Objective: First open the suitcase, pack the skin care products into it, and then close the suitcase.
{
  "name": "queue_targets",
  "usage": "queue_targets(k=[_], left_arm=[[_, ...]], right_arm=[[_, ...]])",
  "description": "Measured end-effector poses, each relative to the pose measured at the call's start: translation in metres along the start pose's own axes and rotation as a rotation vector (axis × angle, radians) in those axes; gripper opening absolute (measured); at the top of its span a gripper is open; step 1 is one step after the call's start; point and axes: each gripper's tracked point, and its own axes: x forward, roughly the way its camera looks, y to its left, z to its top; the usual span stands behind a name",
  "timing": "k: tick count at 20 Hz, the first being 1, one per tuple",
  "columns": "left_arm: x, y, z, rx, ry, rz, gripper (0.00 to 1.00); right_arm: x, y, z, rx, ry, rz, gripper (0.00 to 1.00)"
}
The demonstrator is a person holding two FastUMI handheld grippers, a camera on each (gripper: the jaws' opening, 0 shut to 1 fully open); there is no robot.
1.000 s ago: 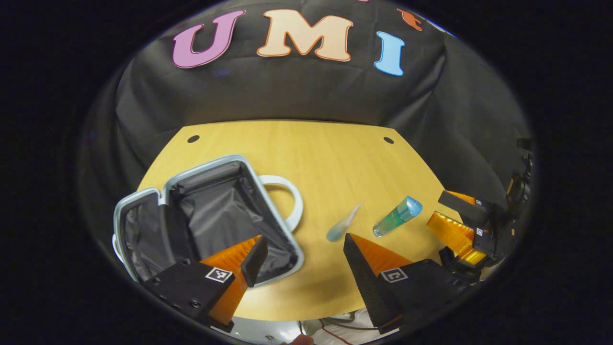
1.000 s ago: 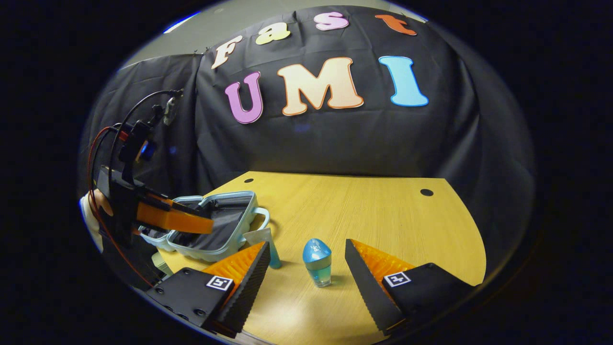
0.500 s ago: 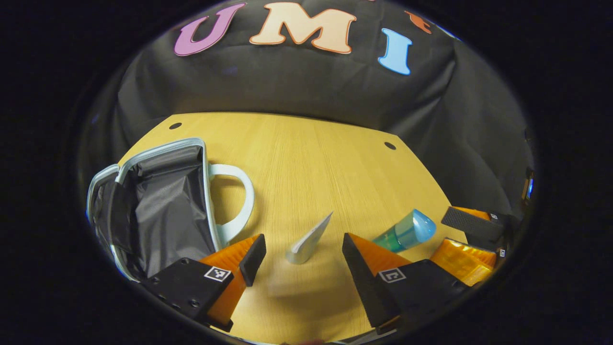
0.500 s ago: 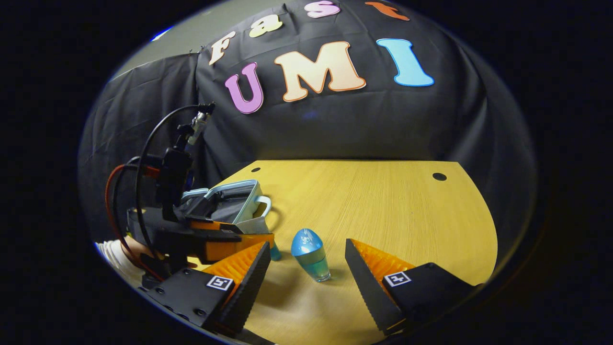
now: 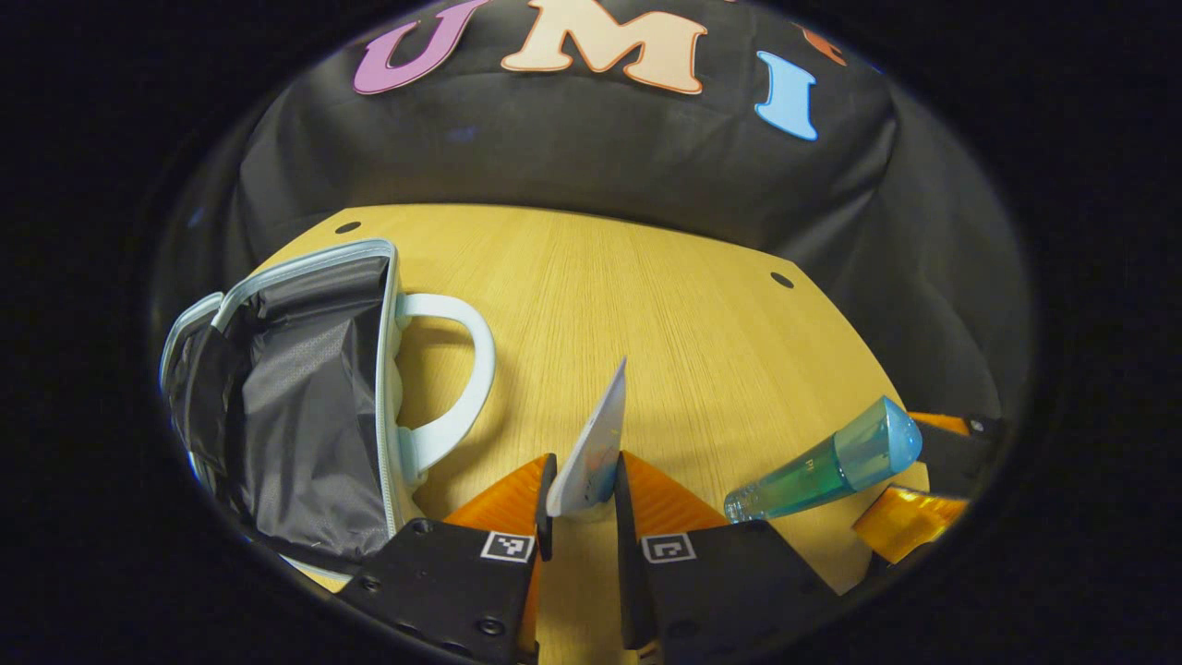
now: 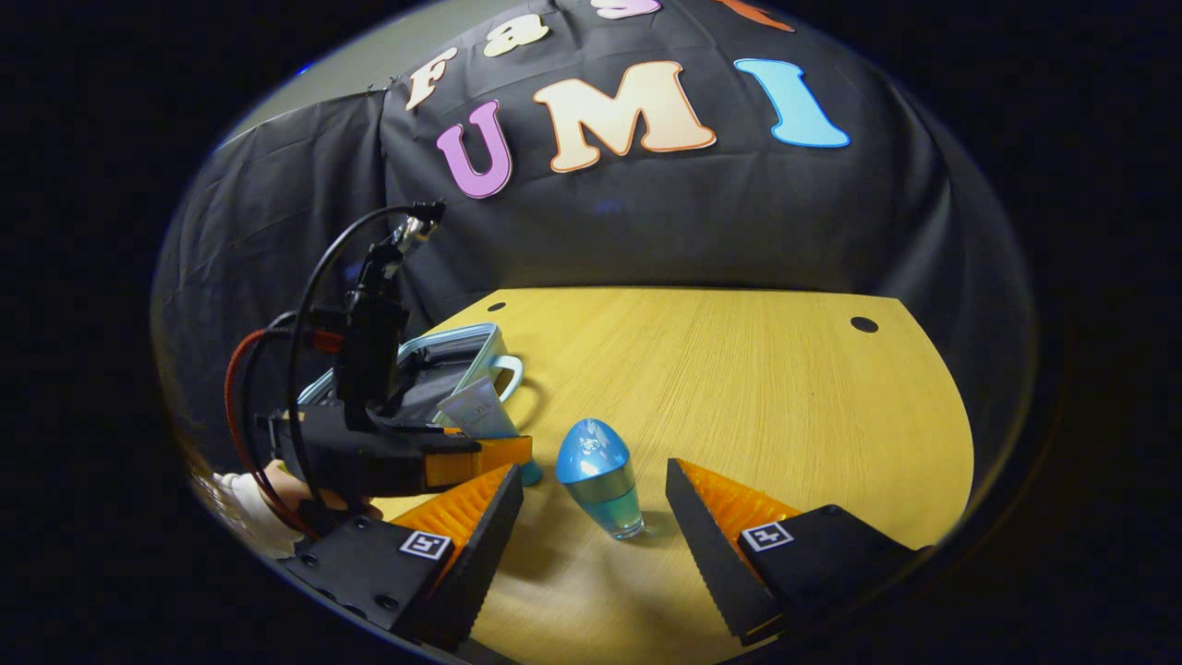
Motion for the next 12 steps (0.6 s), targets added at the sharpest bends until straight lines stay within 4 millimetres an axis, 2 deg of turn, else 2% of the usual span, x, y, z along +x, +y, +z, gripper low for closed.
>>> queue_targets(k=[4, 7, 10, 12], left_arm=[[-0.020, -0.001, 0.017, -0.042, -0.006, -0.039, 0.26], [-0.045, -0.003, 0.035, -0.063, -0.021, -0.074, 0.26], [-0.075, 0.007, 0.051, -0.072, -0.029, -0.070, 0.26], [-0.094, 0.021, 0.063, -0.089, -0.043, -0.065, 0.26]], right_arm=[[0.011, -0.002, -0.002, -0.009, -0.011, -0.017, 0.98], [0.018, -0.005, -0.002, -0.031, -0.017, -0.037, 0.98], [0.026, -0.005, -0.006, -0.019, -0.015, -0.041, 0.98], [0.030, -0.007, -0.010, -0.012, -0.008, -0.050, 0.97]])
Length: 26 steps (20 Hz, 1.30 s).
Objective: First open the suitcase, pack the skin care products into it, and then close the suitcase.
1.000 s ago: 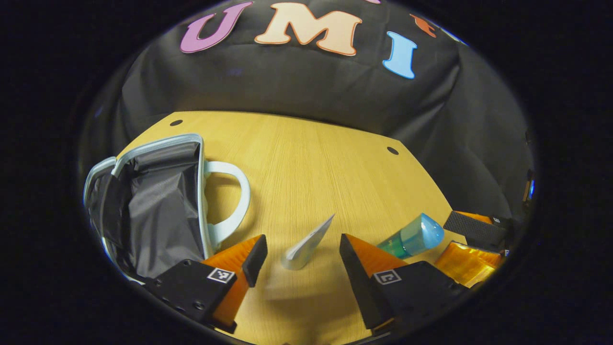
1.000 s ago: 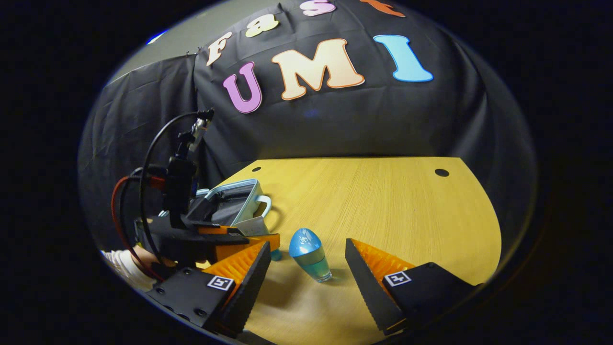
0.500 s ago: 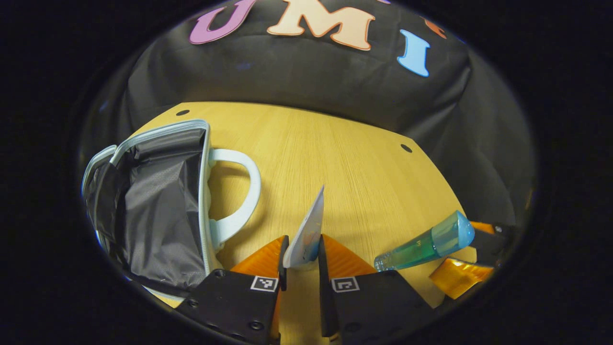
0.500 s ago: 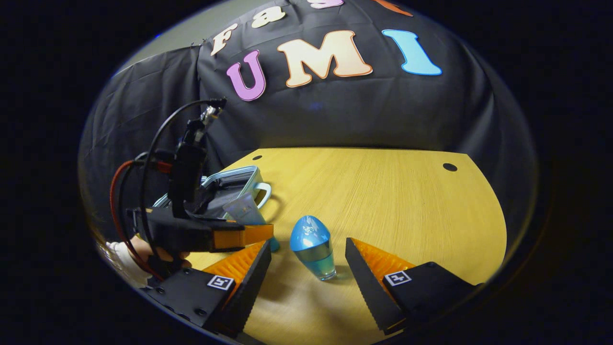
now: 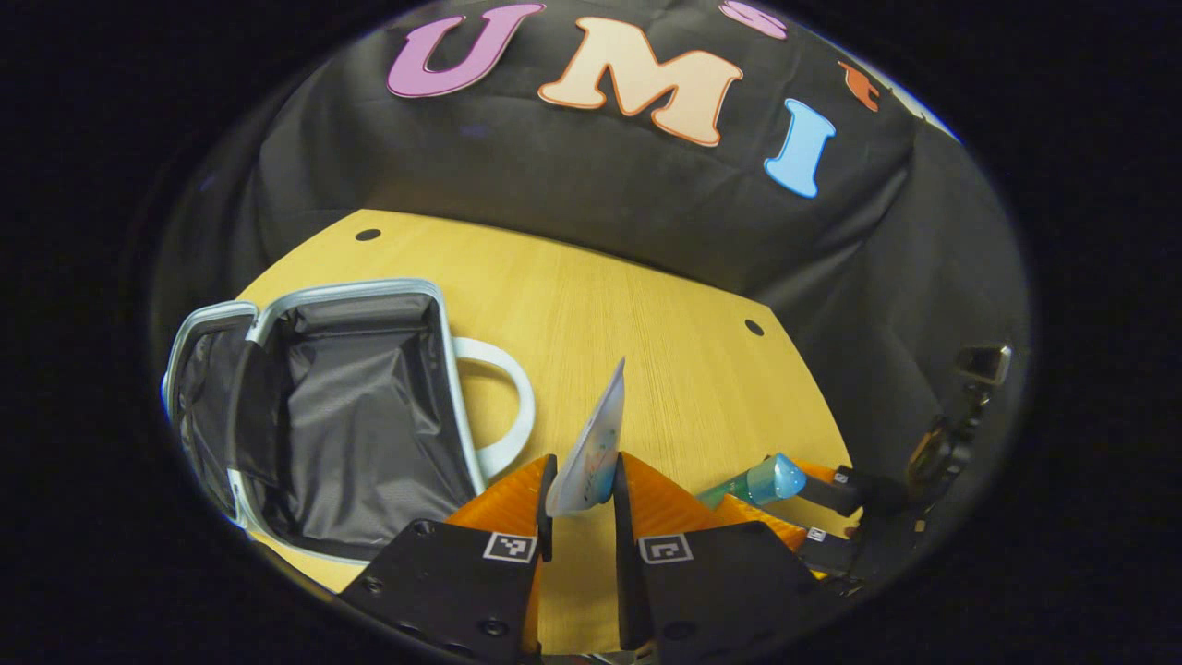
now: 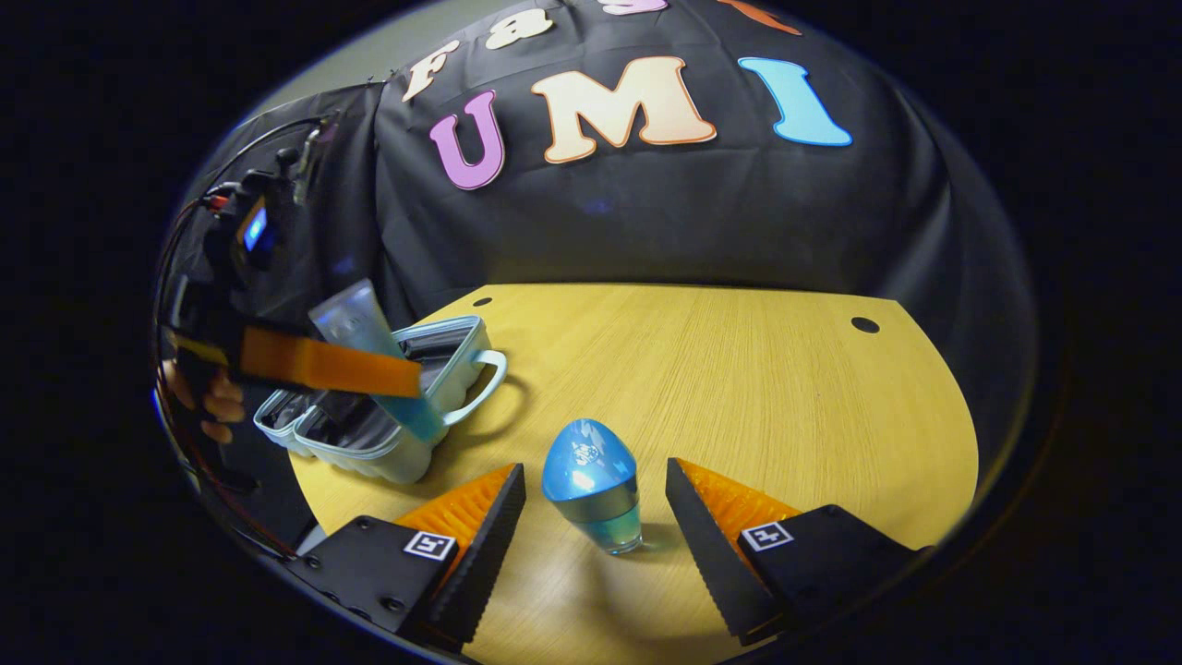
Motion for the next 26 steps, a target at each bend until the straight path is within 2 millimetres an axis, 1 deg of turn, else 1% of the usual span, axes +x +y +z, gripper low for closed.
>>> queue_targets(k=[1, 2, 3, 4, 5, 6, 7, 8, 9, 10, 12, 13, 14, 15, 16, 17, 18, 19, 21, 22, 23, 24, 25, 26], left_arm=[[-0.010, 0.009, 0.005, -0.011, -0.002, 0.013, 0.26], [-0.019, 0.017, 0.011, -0.021, -0.004, 0.024, 0.26], [-0.028, 0.030, 0.016, -0.032, -0.008, 0.050, 0.26], [-0.035, 0.046, 0.019, -0.038, -0.007, 0.075, 0.29], [-0.042, 0.062, 0.020, -0.044, 0.001, 0.106, 0.26], [-0.047, 0.079, 0.020, -0.046, 0.008, 0.132, 0.26], [-0.049, 0.092, 0.020, -0.049, 0.014, 0.150, 0.25], [-0.051, 0.105, 0.019, -0.054, 0.021, 0.159, 0.26], [-0.052, 0.116, 0.015, -0.055, 0.040, 0.166, 0.26], [-0.052, 0.128, 0.012, -0.050, 0.061, 0.176, 0.26], [-0.050, 0.149, -0.003, -0.036, 0.123, 0.192, 0.26], [-0.048, 0.159, -0.012, -0.022, 0.163, 0.198, 0.25], [-0.046, 0.167, -0.021, -0.011, 0.207, 0.202, 0.26], [-0.046, 0.174, -0.033, 0.000, 0.265, 0.205, 0.26], [-0.045, 0.178, -0.043, 0.009, 0.313, 0.198, 0.26], [-0.045, 0.179, -0.050, 0.018, 0.347, 0.183, 0.23], [-0.041, 0.180, -0.057, 0.025, 0.384, 0.165, 0.26], [-0.040, 0.181, -0.061, 0.028, 0.409, 0.151, 0.26], [-0.036, 0.185, -0.073, 0.019, 0.475, 0.137, 0.26], [-0.034, 0.191, -0.078, 0.016, 0.498, 0.146, 0.26], [-0.031, 0.195, -0.079, 0.021, 0.509, 0.141, 0.23], [-0.028, 0.197, -0.080, 0.015, 0.511, 0.137, 0.26], [-0.026, 0.198, -0.082, 0.000, 0.521, 0.127, 0.26], [-0.026, 0.199, -0.084, -0.016, 0.537, 0.117, 0.23]], right_arm=[[0.003, 0.000, -0.003, 0.004, 0.006, -0.003, 0.94], [0.005, -0.002, -0.007, 0.007, 0.010, -0.014, 0.84], [0.007, -0.007, -0.010, 0.007, 0.014, -0.044, 0.82], [0.009, -0.011, -0.012, 0.008, 0.017, -0.065, 0.72], [0.012, -0.010, -0.016, 0.014, 0.020, -0.074, 0.66], [0.011, -0.011, -0.021, 0.015, 0.025, -0.090, 0.61], [0.012, -0.011, -0.019, -0.005, 0.012, -0.110, 0.53], [0.013, -0.011, -0.018, -0.031, 0.011, -0.128, 0.52], [0.012, -0.013, -0.019, -0.046, 0.004, -0.146, 0.48], [0.013, -0.014, -0.019, -0.057, 0.003, -0.161, 0.48], [0.013, -0.012, -0.018, -0.076, 0.004, -0.180, 0.46], [0.014, -0.011, -0.017, -0.084, 0.008, -0.189, 0.41], [0.013, -0.012, -0.017, -0.090, 0.013, -0.204, 0.44], [0.013, -0.012, -0.015, -0.095, 0.020, -0.220, 0.42], [0.013, -0.009, -0.012, -0.101, 0.022, -0.226, 0.43], [0.010, -0.005, -0.008, -0.106, 0.021, -0.224, 0.38], [0.007, 0.000, -0.003, -0.110, 0.013, -0.224, 0.38], [0.005, 0.008, 0.004, -0.112, 0.003, -0.218, 0.38], [0.000, 0.030, 0.020, -0.105, -0.003, -0.184, 0.38], [-0.003, 0.044, 0.025, -0.095, 0.003, -0.159, 0.41], [-0.005, 0.060, 0.032, -0.085, 0.005, -0.136, 0.41], [-0.008, 0.077, 0.040, -0.081, 0.002, -0.111, 0.41], [-0.009, 0.095, 0.047, -0.083, -0.004, -0.085, 0.41], [-0.008, 0.113, 0.053, -0.086, -0.008, -0.053, 0.41]])
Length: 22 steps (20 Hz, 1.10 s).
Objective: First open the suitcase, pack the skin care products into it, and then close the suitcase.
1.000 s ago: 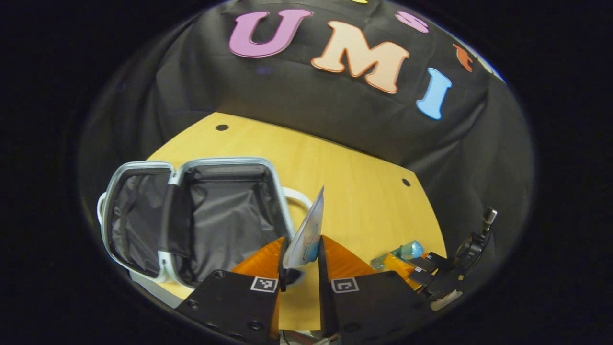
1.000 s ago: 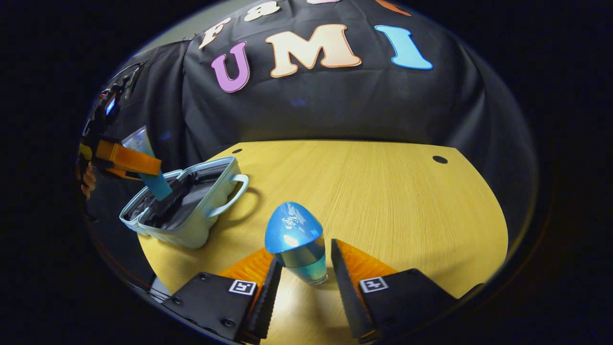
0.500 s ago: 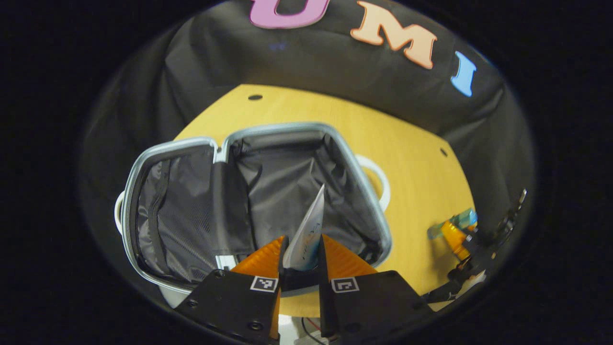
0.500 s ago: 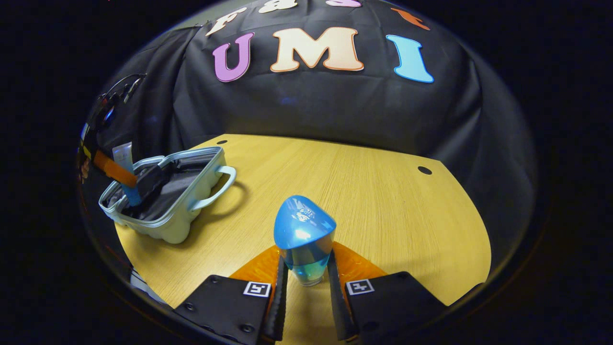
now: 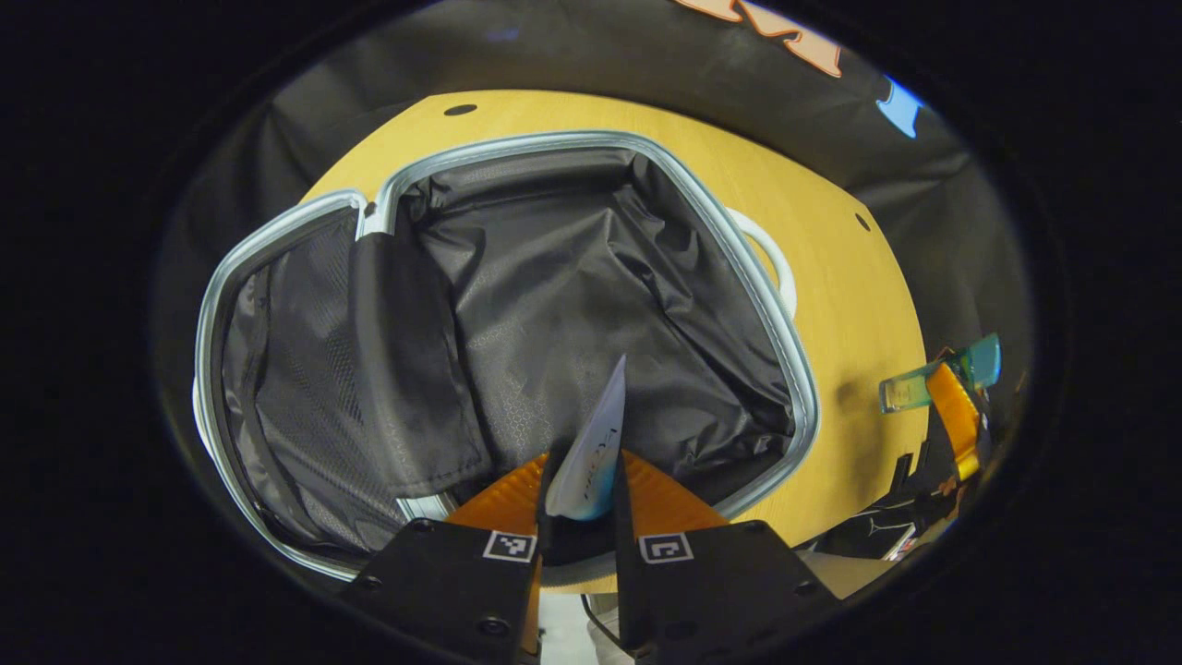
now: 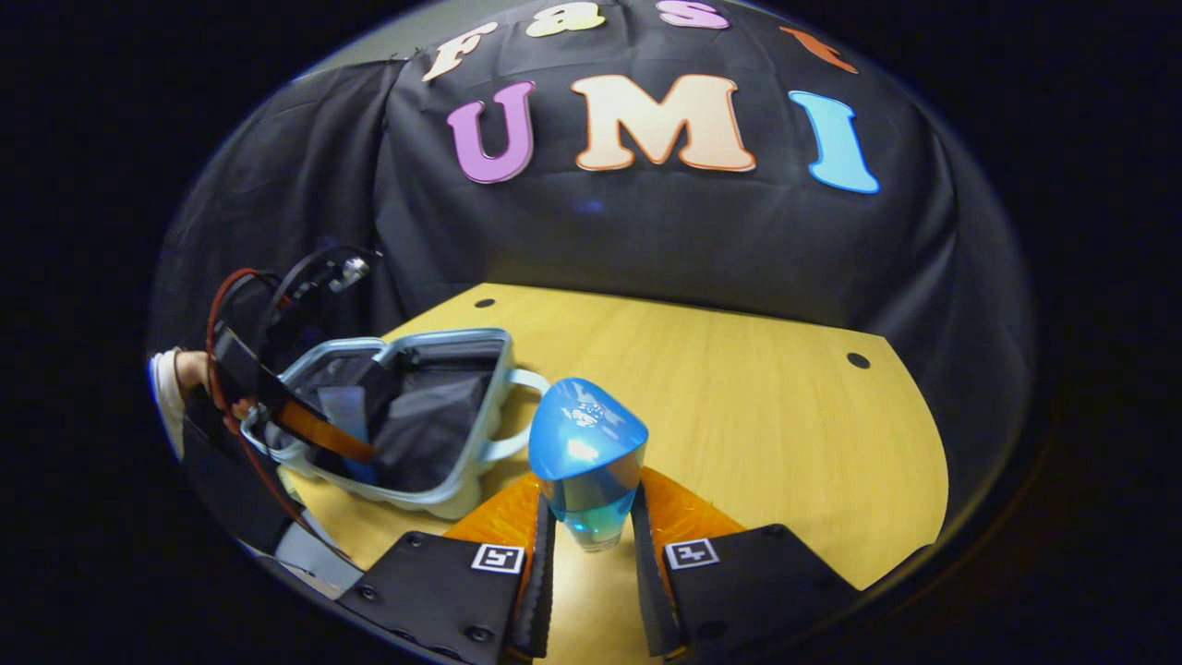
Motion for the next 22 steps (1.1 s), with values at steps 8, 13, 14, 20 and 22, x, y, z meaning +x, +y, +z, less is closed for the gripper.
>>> queue_targets(k=[8, 13, 14, 20, 22], left_arm=[[0.000, 0.011, 0.009, -0.051, -0.013, -0.030, 0.36], [-0.038, 0.006, 0.020, -0.073, -0.112, -0.058, 0.85], [-0.047, 0.007, 0.020, -0.082, -0.130, -0.058, 0.87], [-0.101, 0.036, 0.021, -0.156, -0.239, -0.011, 0.97], [-0.115, 0.050, 0.016, -0.199, -0.266, -0.002, 0.96]], right_arm=[[0.034, 0.107, 0.012, 0.015, 0.051, 0.210, 0.37], [0.057, 0.133, -0.002, 0.014, 0.118, 0.260, 0.41], [0.061, 0.136, -0.006, 0.009, 0.131, 0.262, 0.41], [0.082, 0.146, -0.036, -0.026, 0.240, 0.270, 0.37], [0.085, 0.149, -0.042, -0.046, 0.262, 0.271, 0.41]])
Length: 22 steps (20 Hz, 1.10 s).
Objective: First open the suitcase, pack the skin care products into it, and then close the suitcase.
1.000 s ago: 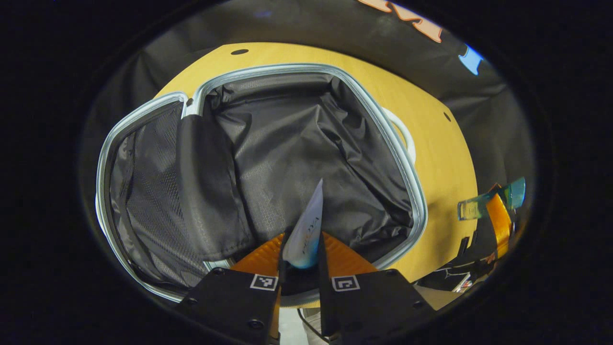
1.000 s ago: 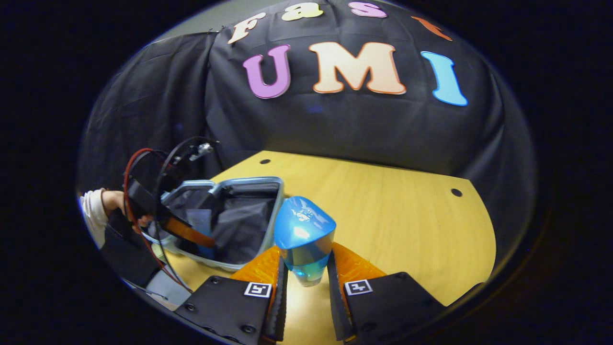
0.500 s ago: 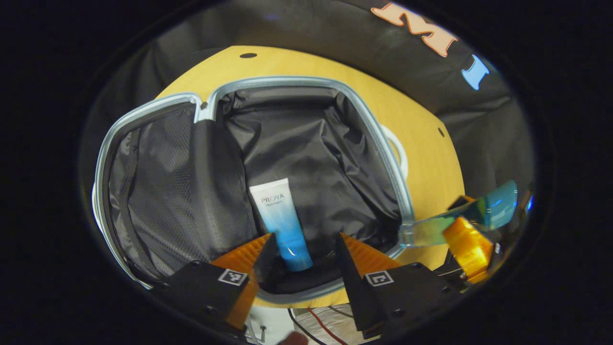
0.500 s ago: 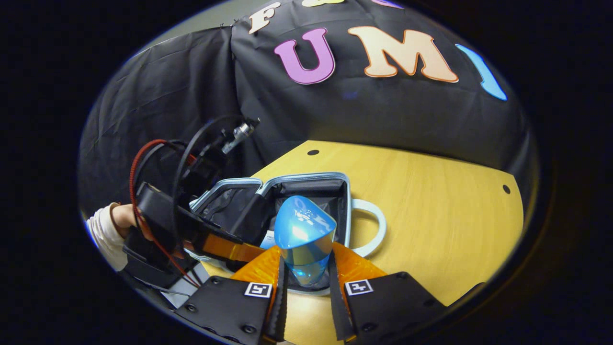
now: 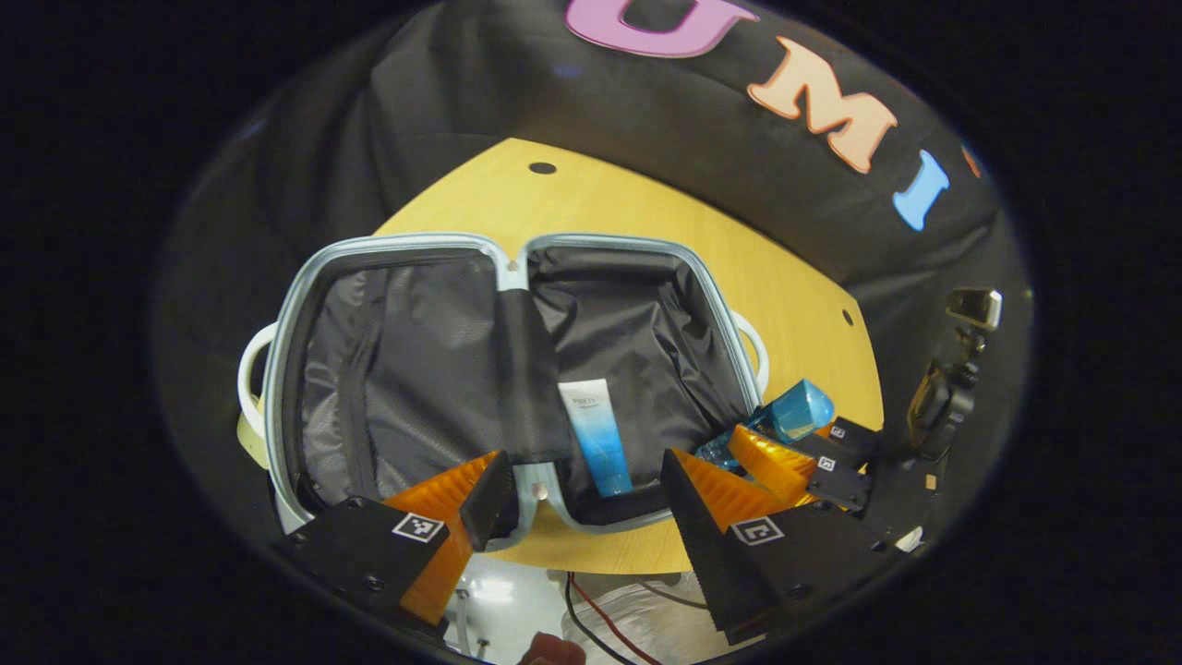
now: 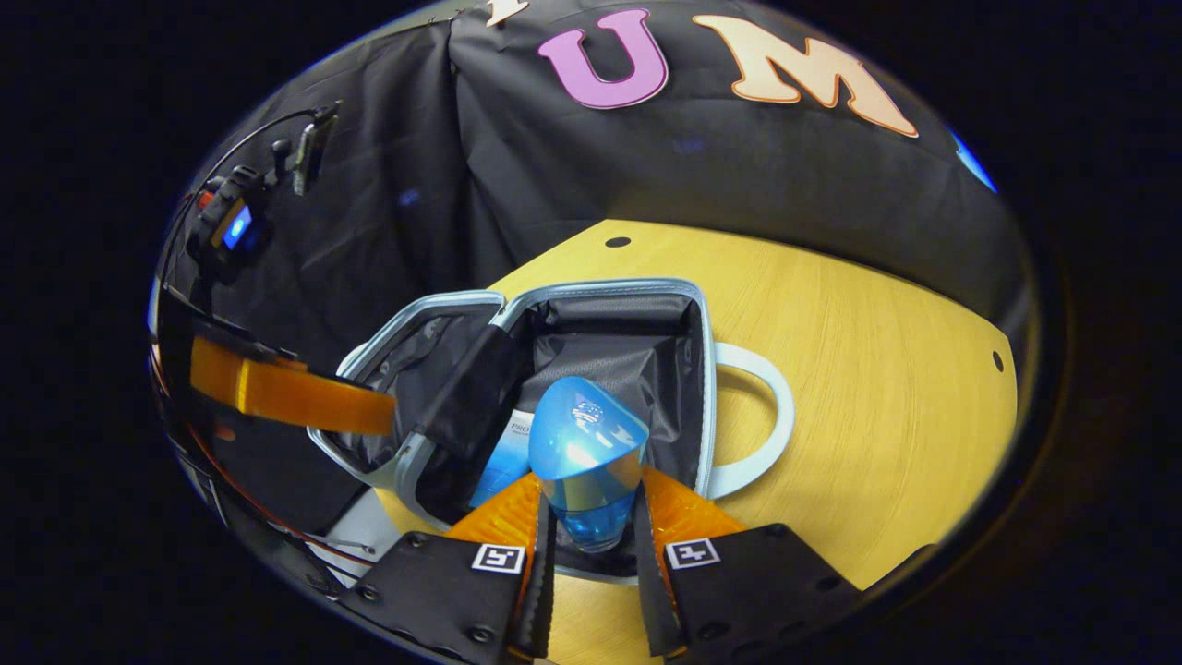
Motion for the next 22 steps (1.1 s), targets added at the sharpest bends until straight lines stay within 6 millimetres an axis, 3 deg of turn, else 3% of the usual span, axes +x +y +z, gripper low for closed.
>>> queue_targets(k=[6, 7, 9, 12, 13, 17, 19, 20, 22], left_arm=[[-0.029, 0.050, -0.003, -0.136, -0.054, 0.065, 0.96], [-0.033, 0.060, -0.004, -0.160, -0.059, 0.075, 0.96], [-0.046, 0.084, -0.004, -0.205, -0.078, 0.105, 0.96], [-0.070, 0.127, -0.004, -0.268, -0.118, 0.172, 0.96], [-0.077, 0.144, -0.004, -0.289, -0.133, 0.196, 0.96], [-0.088, 0.193, -0.008, -0.365, -0.162, 0.265, 0.96], [-0.087, 0.212, -0.007, -0.396, -0.165, 0.297, 0.96], [-0.086, 0.221, -0.005, -0.412, -0.170, 0.306, 0.96], [-0.083, 0.238, -0.004, -0.457, -0.184, 0.306, 0.96]], right_arm=[[0.011, 0.002, -0.015, -0.019, 0.060, -0.008, 0.37], [0.012, 0.003, -0.012, -0.015, 0.050, -0.007, 0.41], [0.013, 0.003, -0.013, -0.012, 0.048, -0.011, 0.38], [0.014, 0.005, -0.006, -0.007, 0.019, -0.005, 0.47], [0.015, 0.006, -0.001, 0.003, 0.004, 0.004, 0.40], [0.012, -0.001, 0.006, 0.009, -0.025, -0.003, 0.63], [0.005, 0.000, 0.009, -0.011, -0.045, 0.000, 0.90], [0.006, -0.003, 0.011, -0.024, -0.056, -0.004, 0.99], [0.002, -0.004, 0.013, -0.035, -0.073, -0.005, 0.99]])
